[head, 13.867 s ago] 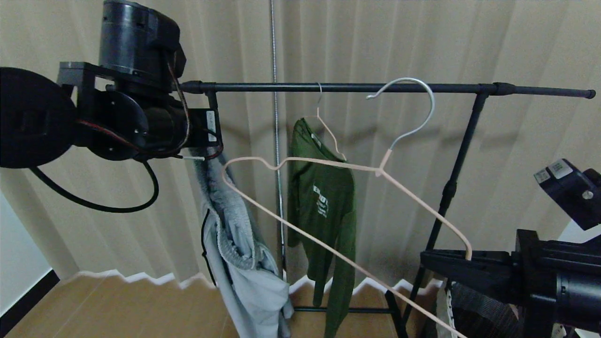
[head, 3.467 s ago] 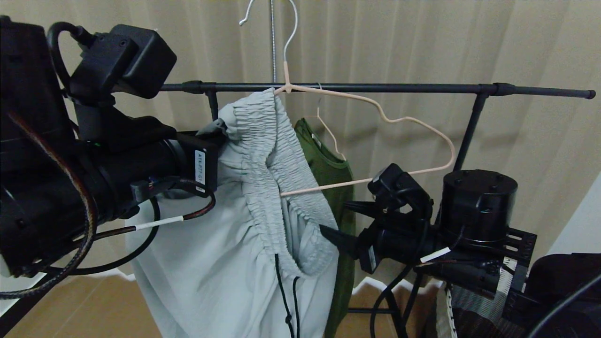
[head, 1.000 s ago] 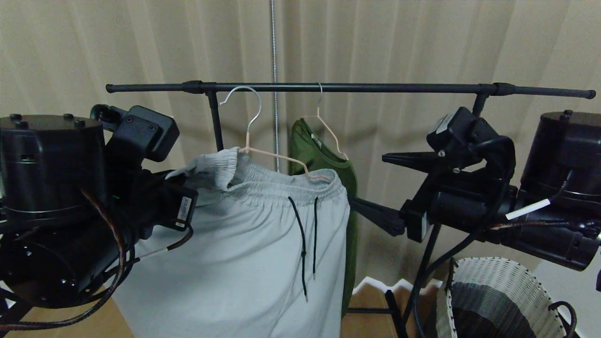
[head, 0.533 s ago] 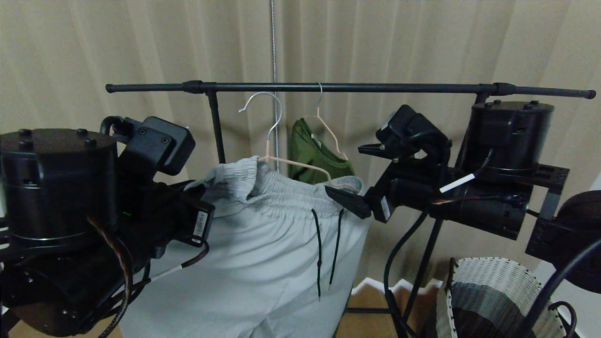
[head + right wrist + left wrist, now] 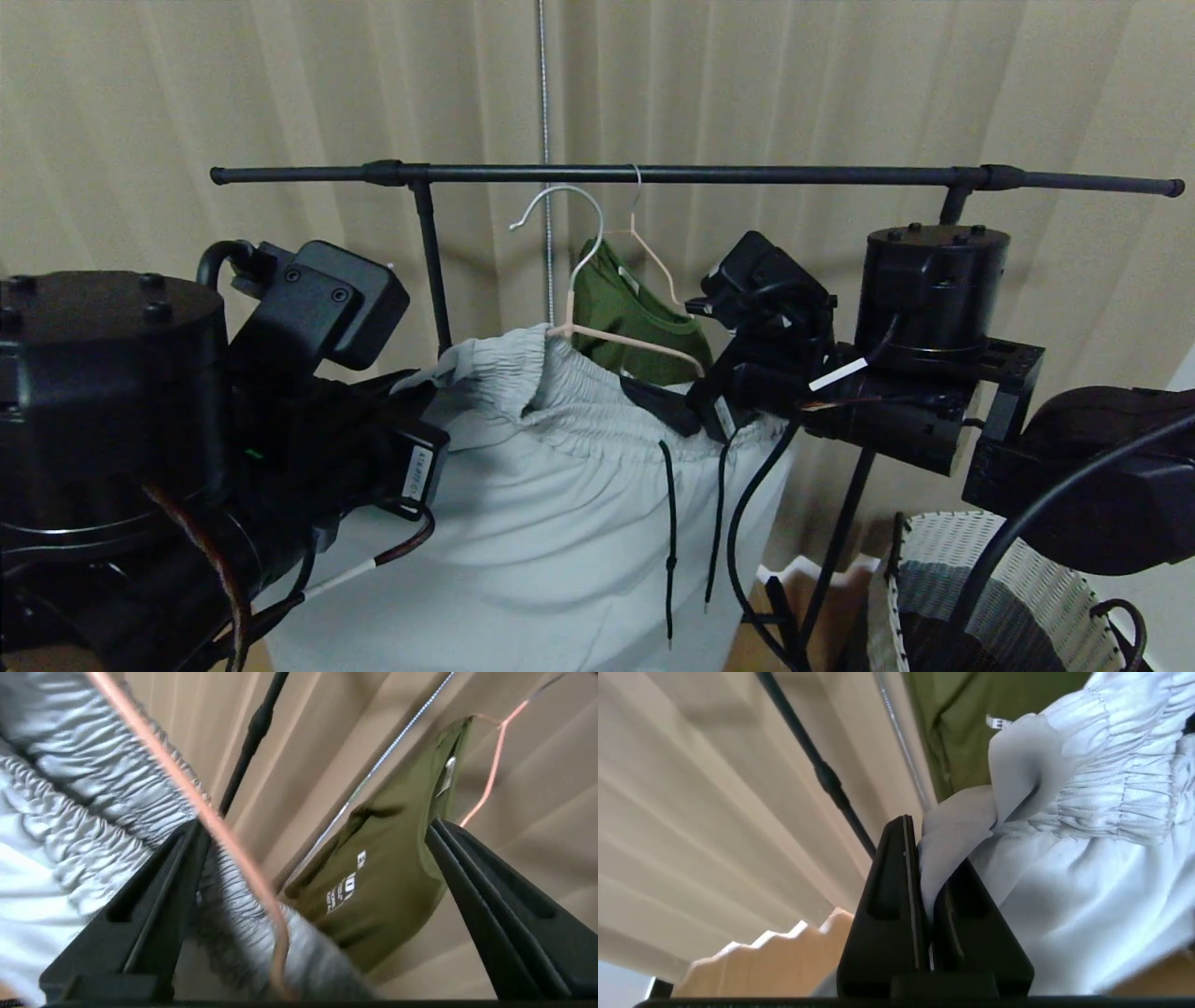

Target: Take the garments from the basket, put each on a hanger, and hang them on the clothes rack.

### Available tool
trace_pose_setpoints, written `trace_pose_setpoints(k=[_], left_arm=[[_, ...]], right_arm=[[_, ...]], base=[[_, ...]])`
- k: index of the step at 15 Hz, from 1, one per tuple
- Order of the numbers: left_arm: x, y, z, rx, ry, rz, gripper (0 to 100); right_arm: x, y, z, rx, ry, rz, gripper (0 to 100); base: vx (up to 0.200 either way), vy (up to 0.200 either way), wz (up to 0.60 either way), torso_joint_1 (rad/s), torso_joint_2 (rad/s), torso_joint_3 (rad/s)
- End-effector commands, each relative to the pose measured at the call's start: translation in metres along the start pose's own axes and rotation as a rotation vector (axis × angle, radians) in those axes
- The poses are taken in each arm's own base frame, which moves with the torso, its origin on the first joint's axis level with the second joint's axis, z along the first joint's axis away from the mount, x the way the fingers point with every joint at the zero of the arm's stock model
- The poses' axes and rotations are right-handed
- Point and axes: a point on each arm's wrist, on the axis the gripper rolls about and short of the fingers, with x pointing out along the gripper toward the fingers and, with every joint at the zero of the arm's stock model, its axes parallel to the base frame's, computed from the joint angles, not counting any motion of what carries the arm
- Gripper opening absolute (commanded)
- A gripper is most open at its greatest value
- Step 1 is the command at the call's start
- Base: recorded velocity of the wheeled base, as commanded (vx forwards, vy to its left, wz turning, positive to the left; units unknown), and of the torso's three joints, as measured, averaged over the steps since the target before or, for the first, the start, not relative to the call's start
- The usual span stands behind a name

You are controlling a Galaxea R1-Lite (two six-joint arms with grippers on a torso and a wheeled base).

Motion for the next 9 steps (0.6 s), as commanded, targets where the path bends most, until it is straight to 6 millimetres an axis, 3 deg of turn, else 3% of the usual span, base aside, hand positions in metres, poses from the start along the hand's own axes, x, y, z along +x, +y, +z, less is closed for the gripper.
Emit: trace_pose_setpoints(k=[1,2,9], left_arm=[[-0.0020,0.0001,0.0008,-0.001,-0.006,-0.003,0],[-0.0020,0.0001,0.0008,-0.001,-0.006,-0.003,0],[-0.0017,0.0000,-0.0010,0.001,-0.001,-0.003,0]], right_arm=[[0.0024,0.0031,-0.0023,0.000,0.007,0.010,100],[0.0019,0.0030,-0.0019,0.000,0.006,0.010,0],[-0.0003,0.0087,0.0014,-0.002,-0.004,0.025,0]], base=[[0.000,0.000,0.00,0.000,0.00,0.000],[0.000,0.000,0.00,0.000,0.00,0.000],[0.000,0.000,0.00,0.000,0.00,0.000]])
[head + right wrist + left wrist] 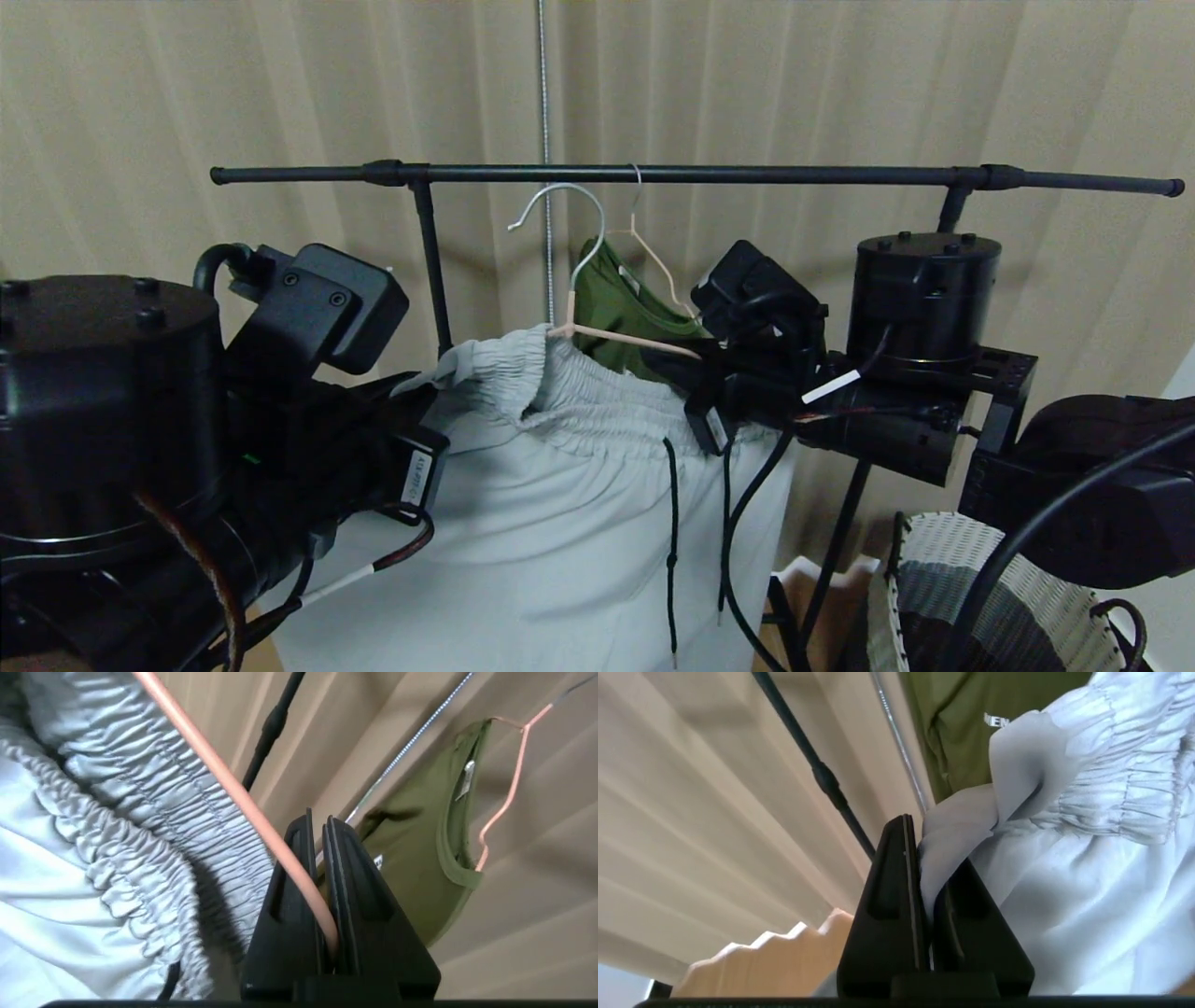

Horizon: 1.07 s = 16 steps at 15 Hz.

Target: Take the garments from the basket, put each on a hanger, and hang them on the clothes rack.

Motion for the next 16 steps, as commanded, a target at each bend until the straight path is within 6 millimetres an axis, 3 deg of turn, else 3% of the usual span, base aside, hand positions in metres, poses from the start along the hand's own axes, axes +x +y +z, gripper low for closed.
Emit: trace_pose_setpoints(k=[1,4,5,8,11,15,16], left_arm=[[0.000,0.000,-0.001,-0.004,0.001,0.000,0],[-0.007,0.003,-0.003,-0.015,-0.015,-0.060,0],[-0.009,0.004,-0.002,-0.032,-0.026,-0.088,100],[-0.015,0.007,0.000,-0.096,-0.055,-0.157,100],[-0.032,0.016,-0.006,-0.120,-0.099,-0.287,100],[-0.034,0.031,-0.022,-0.125,-0.069,-0.229,100],[-0.033,0.035,-0.034,-0.119,-0.034,-0.199,100]], right_arm=[[-0.001,0.000,0.001,-0.001,-0.005,0.001,0],[-0.006,0.000,0.004,-0.001,-0.009,-0.020,0],[-0.011,0.000,0.004,0.000,-0.014,-0.023,0],[-0.026,-0.006,0.001,0.005,-0.033,-0.095,0],[-0.046,-0.027,-0.004,0.021,-0.034,-0.188,0],[-0.064,-0.042,-0.003,0.061,-0.049,-0.255,0],[-0.069,-0.044,-0.003,0.064,-0.049,-0.269,0]], base=[[0.000,0.000,0.00,0.000,0.00,0.000],[0.000,0.000,0.00,0.000,0.00,0.000],[0.000,0.000,0.00,0.000,0.00,0.000],[0.000,0.000,0.00,0.000,0.00,0.000],[0.000,0.000,0.00,0.000,0.00,0.000],[0.000,0.000,0.00,0.000,0.00,0.000],[0.000,0.000,0.00,0.000,0.00,0.000]])
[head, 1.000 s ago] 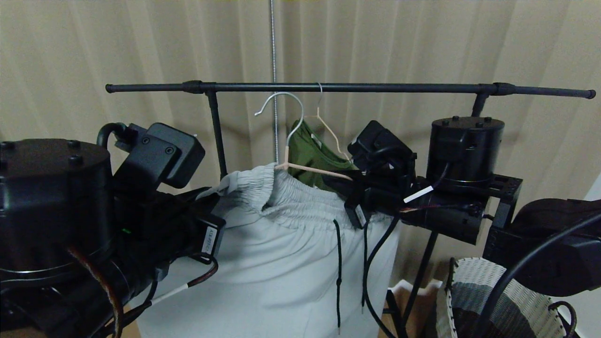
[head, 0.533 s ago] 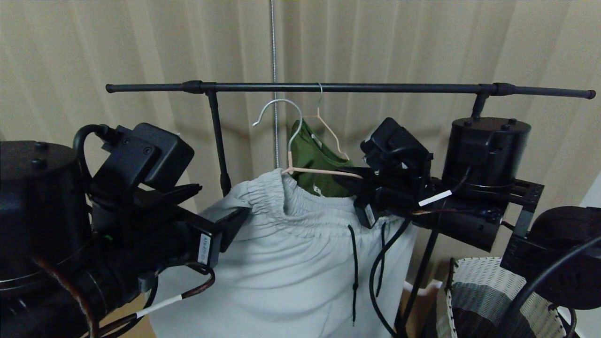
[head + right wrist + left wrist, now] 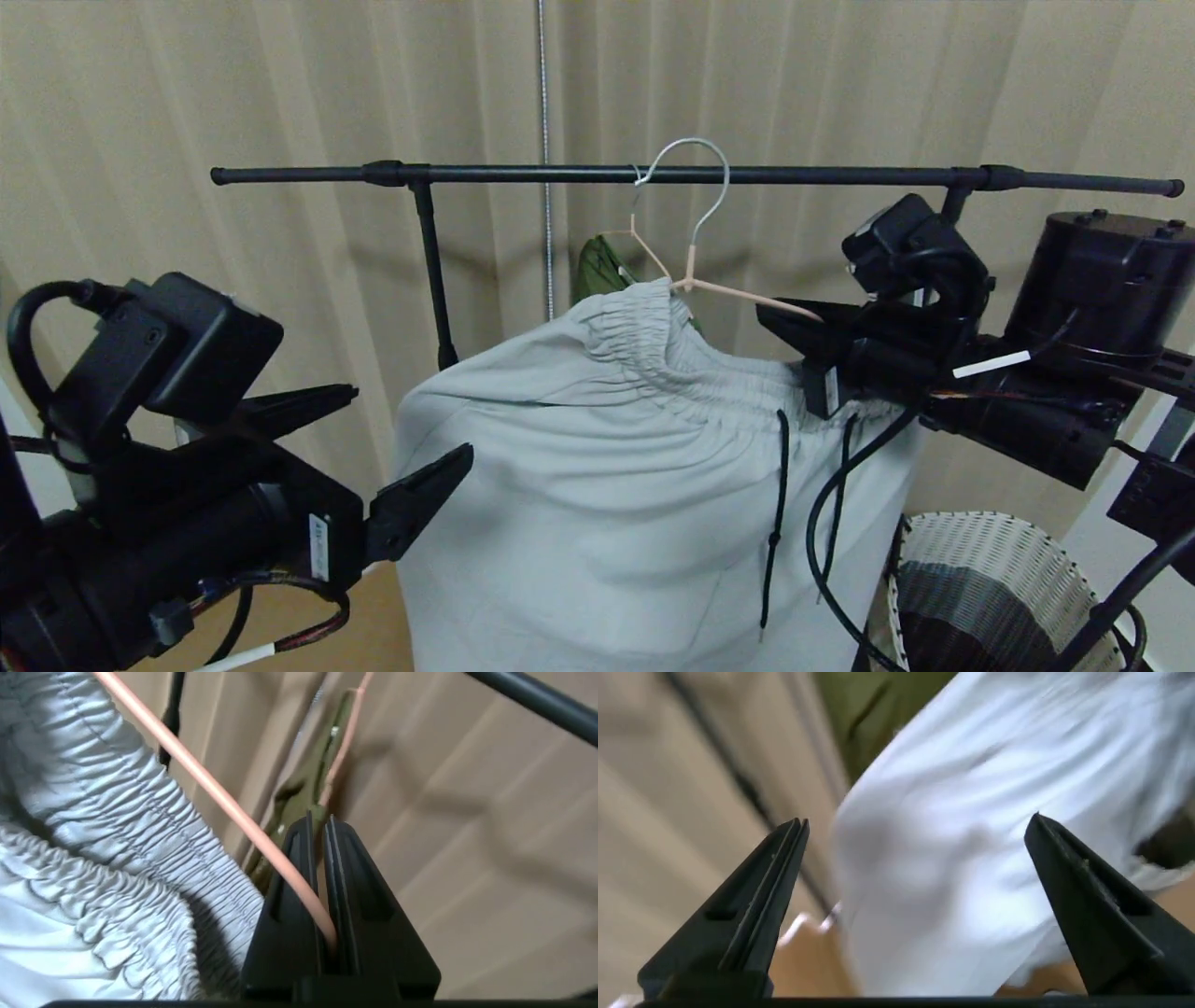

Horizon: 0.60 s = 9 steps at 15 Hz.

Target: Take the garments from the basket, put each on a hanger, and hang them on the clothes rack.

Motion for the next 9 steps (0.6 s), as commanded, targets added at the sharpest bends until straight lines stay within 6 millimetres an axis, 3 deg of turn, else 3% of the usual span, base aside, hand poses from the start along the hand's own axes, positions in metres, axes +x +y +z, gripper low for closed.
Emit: trace_pose_setpoints(k=[1,6,9], left_arm=[[-0.007,0.012,-0.020,-0.001,0.047,0.058,100],[-0.007,0.016,-0.053,0.002,0.162,0.032,100],[0.004,0.025,-0.054,-0.016,0.194,0.076,100]], right_arm=[[-0.013,-0.007,0.004,0.009,-0.019,-0.026,0],[-0.026,-0.007,0.012,0.066,-0.056,-0.021,0],[-0.028,-0.002,0.020,0.060,-0.126,-0.009,0]], base=[[0.000,0.000,0.00,0.000,0.00,0.000],[0.000,0.000,0.00,0.000,0.00,0.000],[0.000,0.000,0.00,0.000,0.00,0.000]])
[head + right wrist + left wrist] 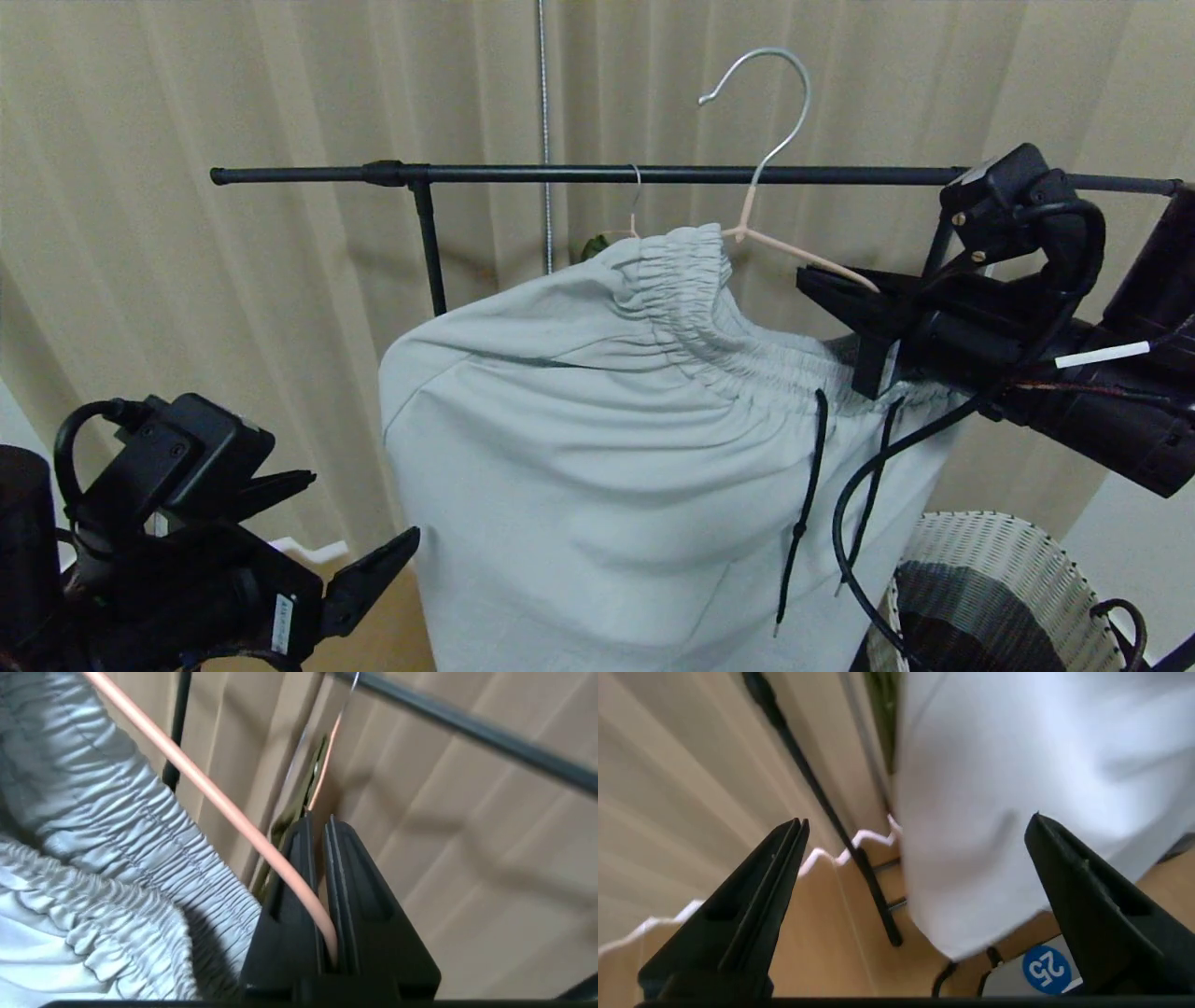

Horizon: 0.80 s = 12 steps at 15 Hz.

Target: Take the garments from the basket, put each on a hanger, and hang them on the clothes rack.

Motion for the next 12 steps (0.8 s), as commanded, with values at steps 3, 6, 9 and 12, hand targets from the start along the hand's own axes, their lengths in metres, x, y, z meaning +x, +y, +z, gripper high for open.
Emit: trace_pose_setpoints(k=[3,6,9,12], left_arm=[[0.010,0.018,-0.001,-0.046,0.029,0.026,100],[0.019,0.019,0.003,-0.051,0.040,0.022,100],[0.027,0.019,0.004,-0.051,0.029,0.023,0],[0.026,0.021,-0.001,-0.053,0.041,0.036,0]], right_arm=[[-0.006,0.010,0.005,-0.002,-0.035,0.048,0],[-0.006,0.011,0.006,-0.002,-0.046,0.069,0],[-0.007,0.012,0.004,-0.002,-0.039,0.070,0],[-0.005,0.012,0.003,-0.002,-0.037,0.068,0]], base=[[0.000,0.000,0.00,0.000,0.00,0.000],[0.000,0.000,0.00,0.000,0.00,0.000],[0.000,0.000,0.00,0.000,0.00,0.000],[0.000,0.000,0.00,0.000,0.00,0.000]])
